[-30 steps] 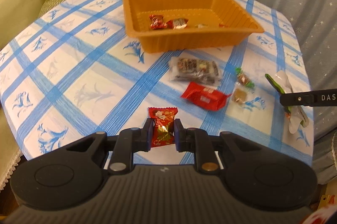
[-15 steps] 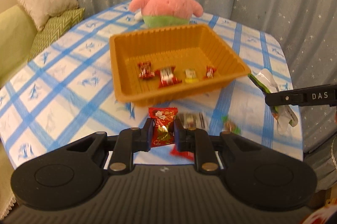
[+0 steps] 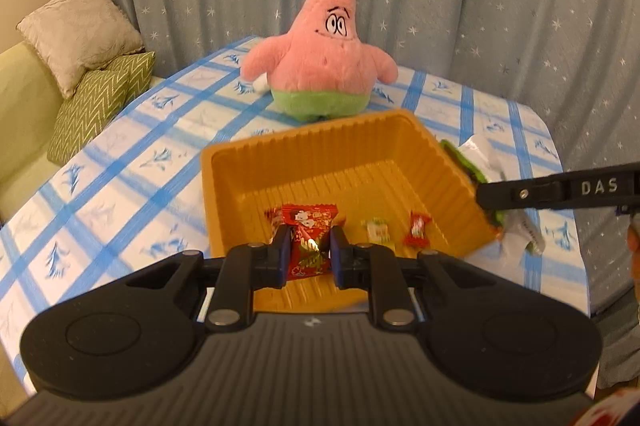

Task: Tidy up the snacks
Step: 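Carry both packets over the orange tray and open both tools to drop them, then withdraw both open tools from the tray toward the remaining snacks, then reach the right tool to a green-wrapped candy and close on it, then grasp the red packet with the left tool while the right tool holds the green candy, then carry the green candy and red packet over the orange tray with both tools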

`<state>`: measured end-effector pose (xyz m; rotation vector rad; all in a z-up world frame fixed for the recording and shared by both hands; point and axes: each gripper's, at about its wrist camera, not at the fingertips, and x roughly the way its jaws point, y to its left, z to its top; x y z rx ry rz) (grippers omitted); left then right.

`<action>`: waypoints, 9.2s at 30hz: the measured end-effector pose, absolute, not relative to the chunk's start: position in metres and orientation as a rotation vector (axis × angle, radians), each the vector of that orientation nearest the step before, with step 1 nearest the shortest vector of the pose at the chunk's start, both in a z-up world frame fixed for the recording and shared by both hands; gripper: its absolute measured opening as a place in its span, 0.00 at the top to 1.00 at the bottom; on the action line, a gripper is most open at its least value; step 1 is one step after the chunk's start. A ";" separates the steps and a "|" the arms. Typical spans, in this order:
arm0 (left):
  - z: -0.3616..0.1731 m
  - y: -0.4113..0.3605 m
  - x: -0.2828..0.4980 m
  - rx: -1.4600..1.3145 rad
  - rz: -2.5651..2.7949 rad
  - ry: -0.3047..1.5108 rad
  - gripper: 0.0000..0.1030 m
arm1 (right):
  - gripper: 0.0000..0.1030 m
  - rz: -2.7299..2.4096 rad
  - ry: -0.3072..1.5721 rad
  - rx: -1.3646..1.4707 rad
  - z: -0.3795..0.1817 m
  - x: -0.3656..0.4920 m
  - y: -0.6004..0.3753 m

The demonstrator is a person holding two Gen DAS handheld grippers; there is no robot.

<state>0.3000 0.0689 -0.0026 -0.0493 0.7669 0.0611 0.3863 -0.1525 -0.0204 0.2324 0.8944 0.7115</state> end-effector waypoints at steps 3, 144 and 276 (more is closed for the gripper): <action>-0.003 0.070 0.318 -0.044 0.059 0.768 0.82 | 0.72 0.711 0.895 0.238 -0.023 0.400 -0.144; -0.059 0.015 0.118 -0.245 0.105 1.017 0.59 | 0.23 0.705 1.052 0.029 -0.081 0.217 -0.206; -0.027 0.066 0.238 -0.127 0.127 0.850 0.78 | 0.80 0.801 0.896 0.058 -0.061 0.323 -0.171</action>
